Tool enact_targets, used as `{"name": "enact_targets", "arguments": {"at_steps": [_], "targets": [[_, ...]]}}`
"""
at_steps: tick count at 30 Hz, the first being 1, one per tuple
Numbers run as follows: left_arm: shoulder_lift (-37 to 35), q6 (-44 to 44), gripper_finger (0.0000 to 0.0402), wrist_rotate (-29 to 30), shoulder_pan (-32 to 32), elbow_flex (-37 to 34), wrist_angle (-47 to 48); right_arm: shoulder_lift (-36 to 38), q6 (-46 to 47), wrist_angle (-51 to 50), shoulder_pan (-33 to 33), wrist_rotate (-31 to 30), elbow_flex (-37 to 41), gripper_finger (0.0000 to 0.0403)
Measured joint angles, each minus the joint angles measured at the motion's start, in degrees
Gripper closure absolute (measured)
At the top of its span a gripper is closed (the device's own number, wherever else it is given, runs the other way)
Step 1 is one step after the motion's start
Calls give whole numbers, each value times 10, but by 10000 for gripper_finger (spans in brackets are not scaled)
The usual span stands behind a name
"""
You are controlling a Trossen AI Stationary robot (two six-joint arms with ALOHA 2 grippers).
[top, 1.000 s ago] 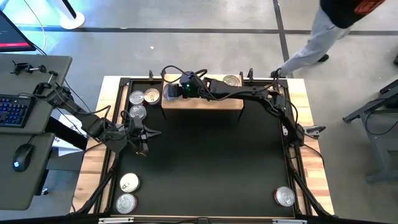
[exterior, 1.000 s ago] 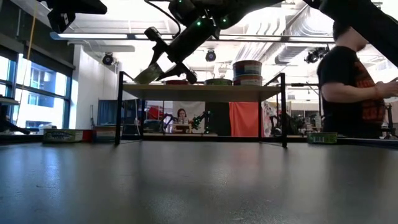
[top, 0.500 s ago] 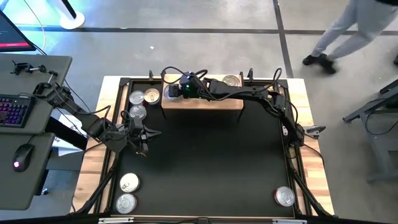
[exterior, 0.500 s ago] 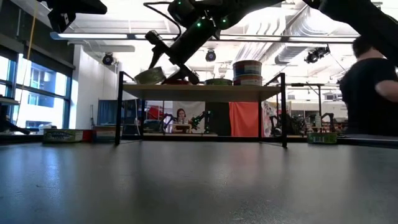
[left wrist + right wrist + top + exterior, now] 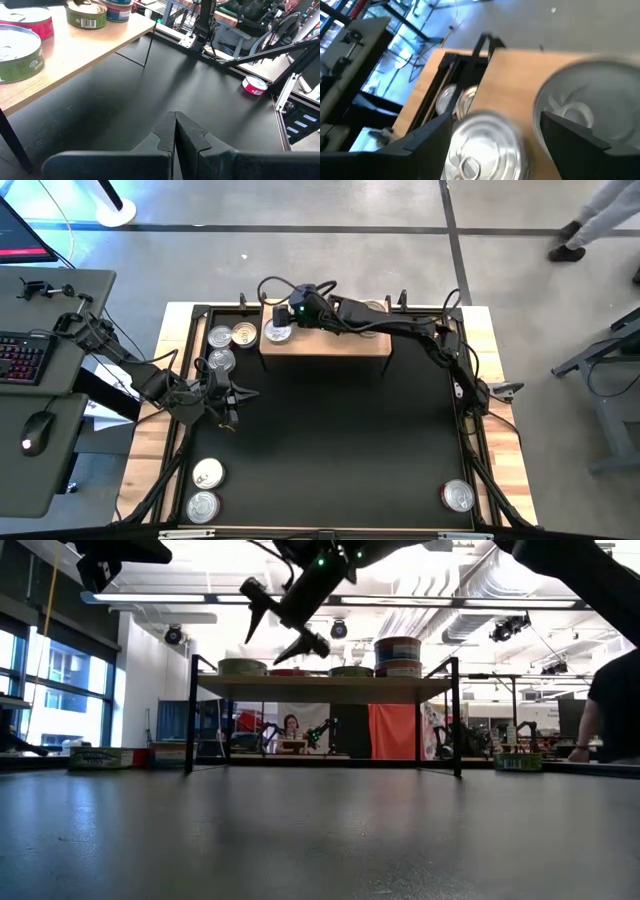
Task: Stack canned seafood by type on shelf
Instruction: Put the bottom light green tuna can on the shelf, then adjust the red tuna can
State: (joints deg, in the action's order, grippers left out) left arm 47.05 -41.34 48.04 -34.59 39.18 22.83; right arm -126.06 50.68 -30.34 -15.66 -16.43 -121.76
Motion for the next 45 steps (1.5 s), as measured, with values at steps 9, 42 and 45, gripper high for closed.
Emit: {"name": "enact_targets", "arguments": {"at_steps": [9, 42, 45], "targets": [[0, -6, 401, 6, 1, 0, 0, 0, -122, -97, -12, -10, -98, 112], [0, -51, 402, 63, 1, 0, -5, -35, -212, -246, -60, 35, -116, 401], [0, -56, 402, 66, 1, 0, -5, -40, -212, -249, -58, 49, -116, 402]]}}
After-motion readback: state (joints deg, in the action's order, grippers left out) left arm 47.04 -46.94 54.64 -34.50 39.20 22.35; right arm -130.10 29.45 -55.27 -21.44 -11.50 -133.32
